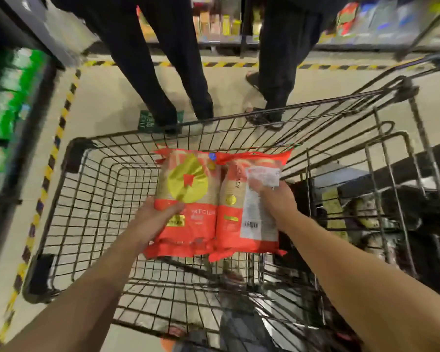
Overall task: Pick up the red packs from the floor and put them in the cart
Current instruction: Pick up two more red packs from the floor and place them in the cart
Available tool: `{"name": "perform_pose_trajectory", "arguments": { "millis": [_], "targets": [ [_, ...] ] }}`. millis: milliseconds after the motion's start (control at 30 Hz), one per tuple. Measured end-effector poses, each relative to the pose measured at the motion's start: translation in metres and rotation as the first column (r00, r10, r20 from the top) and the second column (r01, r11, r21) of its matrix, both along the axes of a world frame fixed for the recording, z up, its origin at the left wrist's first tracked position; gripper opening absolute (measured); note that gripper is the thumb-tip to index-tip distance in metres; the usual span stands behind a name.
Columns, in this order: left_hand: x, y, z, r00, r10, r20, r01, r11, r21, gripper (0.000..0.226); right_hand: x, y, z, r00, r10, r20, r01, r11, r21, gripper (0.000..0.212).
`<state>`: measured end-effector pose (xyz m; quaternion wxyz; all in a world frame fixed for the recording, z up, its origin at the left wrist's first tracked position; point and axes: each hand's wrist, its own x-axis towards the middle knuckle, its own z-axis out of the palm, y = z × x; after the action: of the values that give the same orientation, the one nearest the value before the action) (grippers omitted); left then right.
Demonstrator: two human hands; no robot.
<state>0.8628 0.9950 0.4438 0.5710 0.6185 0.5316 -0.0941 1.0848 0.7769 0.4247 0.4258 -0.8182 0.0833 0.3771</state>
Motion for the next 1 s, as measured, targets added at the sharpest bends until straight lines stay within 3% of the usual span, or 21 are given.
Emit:
{"name": "perform_pose_trajectory", "arguments": {
  "millis": [67, 167, 333, 400, 467, 567, 700, 800, 900, 1000],
  "targets": [
    [0.005, 0.002, -0.016, 1.000, -0.012, 0.000, 0.012, 1.000, -0.010, 0.067, 0.002, 0.002, -0.016, 1.000, -0.001, -0.004, 0.001, 1.000, -0.006, 0.058],
    [0.015, 0.003, -0.030, 0.998, -0.059, -0.013, 0.059, 0.998, 0.006, 0.070, 0.009, 0.003, -0.034, 0.998, 0.050, 0.040, -0.049, 0.998, -0.030, 0.042],
    [0.023, 0.003, -0.044, 0.993, -0.109, -0.054, 0.115, 0.987, 0.112, 0.057, 0.016, 0.003, -0.047, 0.994, 0.070, 0.078, -0.069, 0.997, -0.024, 0.045],
    [0.024, 0.001, -0.044, 0.990, -0.124, -0.067, 0.132, 0.981, 0.140, 0.059, 0.017, 0.004, -0.048, 0.994, 0.076, 0.073, -0.074, 0.997, -0.023, 0.054],
    [0.027, -0.001, -0.041, 0.985, -0.149, -0.086, 0.162, 0.972, 0.172, 0.067, 0.018, 0.006, -0.047, 0.997, 0.068, 0.035, -0.066, 0.996, -0.068, 0.078],
    [0.029, -0.004, -0.032, 0.977, -0.155, -0.147, 0.187, 0.952, 0.243, 0.092, 0.017, 0.011, -0.040, 0.995, 0.089, 0.047, -0.080, 0.983, -0.168, 0.104],
    [0.023, -0.006, -0.002, 0.954, -0.168, -0.249, 0.245, 0.916, 0.318, 0.112, 0.015, 0.015, -0.014, 0.940, 0.313, 0.138, -0.259, 0.914, -0.311, 0.113],
    [0.002, -0.005, 0.036, 0.922, -0.185, -0.339, 0.318, 0.863, 0.392, 0.125, 0.005, 0.019, 0.020, 0.776, 0.593, 0.216, -0.432, 0.749, -0.503, 0.103],
    [-0.032, -0.004, 0.080, 0.886, -0.167, -0.432, 0.383, 0.789, 0.480, 0.111, -0.018, 0.039, 0.061, 0.475, 0.848, 0.235, -0.622, 0.512, -0.592, 0.085],
    [-0.076, -0.004, 0.135, 0.857, -0.090, -0.507, 0.398, 0.741, 0.541, 0.100, -0.056, 0.076, 0.114, 0.188, 0.959, 0.210, -0.704, 0.281, -0.653, 0.087]
  ]
}}
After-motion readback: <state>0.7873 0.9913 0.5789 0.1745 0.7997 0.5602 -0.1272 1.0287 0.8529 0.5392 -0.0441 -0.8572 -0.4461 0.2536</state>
